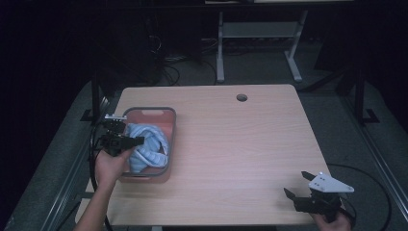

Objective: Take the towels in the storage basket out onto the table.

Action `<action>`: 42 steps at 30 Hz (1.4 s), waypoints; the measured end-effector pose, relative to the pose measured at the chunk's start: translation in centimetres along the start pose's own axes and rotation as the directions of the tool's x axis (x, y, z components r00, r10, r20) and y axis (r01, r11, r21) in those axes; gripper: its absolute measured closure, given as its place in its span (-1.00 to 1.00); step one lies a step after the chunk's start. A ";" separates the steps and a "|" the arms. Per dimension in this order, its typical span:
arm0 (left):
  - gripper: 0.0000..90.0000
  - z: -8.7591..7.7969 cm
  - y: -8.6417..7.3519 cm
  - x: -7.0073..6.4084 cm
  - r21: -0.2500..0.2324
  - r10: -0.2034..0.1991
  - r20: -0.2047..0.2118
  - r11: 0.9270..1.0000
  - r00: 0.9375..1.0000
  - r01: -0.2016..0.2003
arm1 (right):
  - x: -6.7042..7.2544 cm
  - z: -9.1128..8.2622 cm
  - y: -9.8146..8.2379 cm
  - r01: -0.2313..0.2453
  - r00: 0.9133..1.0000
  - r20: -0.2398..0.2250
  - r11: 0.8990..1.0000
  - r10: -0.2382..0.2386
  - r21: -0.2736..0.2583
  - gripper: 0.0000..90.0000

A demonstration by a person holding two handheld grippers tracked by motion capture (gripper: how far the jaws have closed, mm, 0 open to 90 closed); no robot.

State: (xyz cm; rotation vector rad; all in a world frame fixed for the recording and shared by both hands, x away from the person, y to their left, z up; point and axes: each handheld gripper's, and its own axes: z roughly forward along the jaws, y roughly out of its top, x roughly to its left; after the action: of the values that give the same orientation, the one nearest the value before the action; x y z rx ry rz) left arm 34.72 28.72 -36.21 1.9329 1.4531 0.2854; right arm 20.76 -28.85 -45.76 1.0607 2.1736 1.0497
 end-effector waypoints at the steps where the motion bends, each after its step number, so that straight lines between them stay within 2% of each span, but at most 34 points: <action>1: 0.62 -0.2 0.0 0.1 -0.009 0.000 0.006 1.000 1.000 0.000 | 0.0 0.0 0.0 0.002 1.000 0.002 1.000 -0.002 -0.001 -0.67; 12: 0.62 -1.2 0.2 0.1 -0.075 -0.020 0.049 0.997 0.999 0.023 | -0.3 -0.1 -0.1 -0.003 1.000 0.007 1.000 0.003 0.000 -0.67; 18: 0.62 -1.5 0.4 0.0 -0.072 -0.017 0.063 0.997 0.998 0.022 | -0.3 -0.1 -0.1 -0.001 1.000 0.006 1.000 0.001 0.003 -0.66; 23: 0.61 -2.0 0.5 -0.1 -0.091 -0.012 0.067 0.996 0.998 0.019 | -0.3 0.0 -0.1 -0.011 1.000 0.004 1.000 0.011 0.008 -0.66; 29: 0.61 -2.9 0.7 -0.3 -0.122 -0.013 0.078 0.992 0.997 0.023 | -0.3 0.0 -0.1 0.000 1.000 0.006 1.000 0.000 0.002 -0.66; 33: 0.62 -3.4 0.8 -0.5 -0.125 -0.002 0.066 0.992 0.998 0.010 | -0.3 -0.1 -0.1 -0.003 1.000 0.006 1.000 0.003 0.002 -0.67; 42: 0.62 -4.2 1.4 -0.7 -0.145 -0.007 0.081 0.989 0.997 0.019 | -0.4 -0.1 -0.1 -0.002 1.000 0.001 1.000 0.002 0.001 -0.66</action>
State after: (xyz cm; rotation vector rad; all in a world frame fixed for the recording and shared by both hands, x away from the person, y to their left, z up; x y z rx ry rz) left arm 33.16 29.51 -32.07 1.7968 1.3540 0.2960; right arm 20.90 -29.27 -45.77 1.0638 2.1731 1.0486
